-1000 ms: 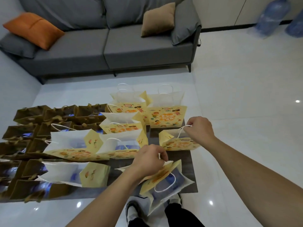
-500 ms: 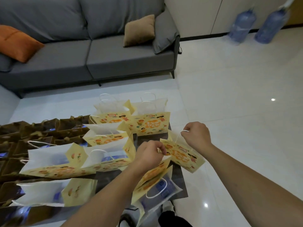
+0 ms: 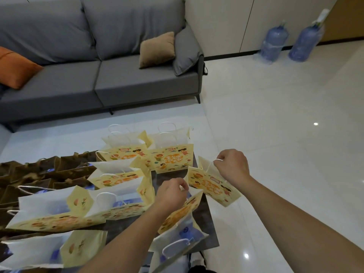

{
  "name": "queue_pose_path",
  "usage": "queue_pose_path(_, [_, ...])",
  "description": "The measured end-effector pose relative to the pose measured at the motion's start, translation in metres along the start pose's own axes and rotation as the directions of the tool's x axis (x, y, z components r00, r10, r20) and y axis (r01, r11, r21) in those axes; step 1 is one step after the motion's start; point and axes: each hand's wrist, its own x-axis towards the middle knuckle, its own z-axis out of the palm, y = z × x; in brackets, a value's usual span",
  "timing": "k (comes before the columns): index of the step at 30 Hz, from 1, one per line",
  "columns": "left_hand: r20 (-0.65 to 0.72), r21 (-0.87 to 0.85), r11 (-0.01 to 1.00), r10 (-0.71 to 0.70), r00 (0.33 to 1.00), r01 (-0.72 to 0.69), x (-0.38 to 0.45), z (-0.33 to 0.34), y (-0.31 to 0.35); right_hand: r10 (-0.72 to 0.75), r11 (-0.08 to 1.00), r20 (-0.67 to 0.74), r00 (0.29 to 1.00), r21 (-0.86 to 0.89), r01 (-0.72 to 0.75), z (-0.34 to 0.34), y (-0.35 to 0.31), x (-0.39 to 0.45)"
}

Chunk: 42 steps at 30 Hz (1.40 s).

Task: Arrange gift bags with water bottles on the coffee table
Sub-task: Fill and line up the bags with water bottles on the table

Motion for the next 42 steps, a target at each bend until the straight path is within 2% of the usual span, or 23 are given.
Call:
queue_pose_path(5, [0.068, 0.034, 0.999, -0.026, 0.997, 0.023, -0.001, -0.007, 0.004, -0.036, 0.999, -0.032, 0.999, 0.025, 0.037, -0.019, -0.021, 0.001])
queue_pose_path(7, [0.051, 0.084, 0.996, -0.026, 0.998, 0.021, -0.005, -0.013, 0.005, -0.069, 0.997, -0.05, 0.996, 0.021, 0.07, -0.028, -0.035, -0.004])
queue_pose_path(11, [-0.109, 0.099, 0.994, 0.062, 0.992, -0.051, -0.016, -0.041, 0.011, -0.159, 0.987, -0.123, 0.98, -0.033, 0.156, -0.055, -0.076, -0.024])
queue_pose_path(14, [-0.193, -0.092, 0.981, 0.149, 0.97, -0.169, -0.031, -0.075, 0.025, -0.208, 0.978, -0.224, 0.952, -0.047, 0.203, -0.081, -0.11, -0.046])
queue_pose_path(16, [-0.279, -0.174, 0.954, 0.191, 0.941, -0.245, -0.042, -0.097, 0.033, -0.249, 0.968, -0.293, 0.923, -0.039, 0.249, -0.099, -0.134, -0.064])
queue_pose_path(19, [-0.373, -0.164, 0.935, 0.236, 0.898, -0.314, -0.062, -0.128, 0.033, -0.334, 0.94, -0.376, 0.864, -0.06, 0.336, -0.124, -0.173, -0.092])
queue_pose_path(23, [-0.556, -0.211, 0.892, 0.226, 0.8, -0.399, -0.094, -0.164, 0.009, -0.421, 0.896, -0.446, 0.79, -0.068, 0.439, -0.137, -0.22, -0.125])
queue_pose_path(27, [-0.6, -0.374, 0.822, 0.137, 0.788, -0.428, -0.136, -0.196, -0.023, -0.495, 0.843, -0.466, 0.734, -0.051, 0.536, -0.126, -0.259, -0.158])
queue_pose_path(33, [-0.663, -0.425, 0.782, 0.073, 0.745, -0.455, -0.188, -0.211, -0.1, -0.537, 0.791, -0.452, 0.712, 0.023, 0.612, -0.086, -0.304, -0.205])
queue_pose_path(39, [-0.686, -0.446, 0.789, 0.002, 0.728, -0.422, -0.224, -0.202, -0.169, -0.568, 0.771, -0.377, 0.732, 0.068, 0.633, -0.034, -0.327, -0.244])
queue_pose_path(42, [-0.664, -0.476, 0.798, -0.052, 0.746, -0.368, -0.232, -0.19, -0.197, -0.586, 0.768, -0.302, 0.752, 0.091, 0.635, -0.006, -0.328, -0.259])
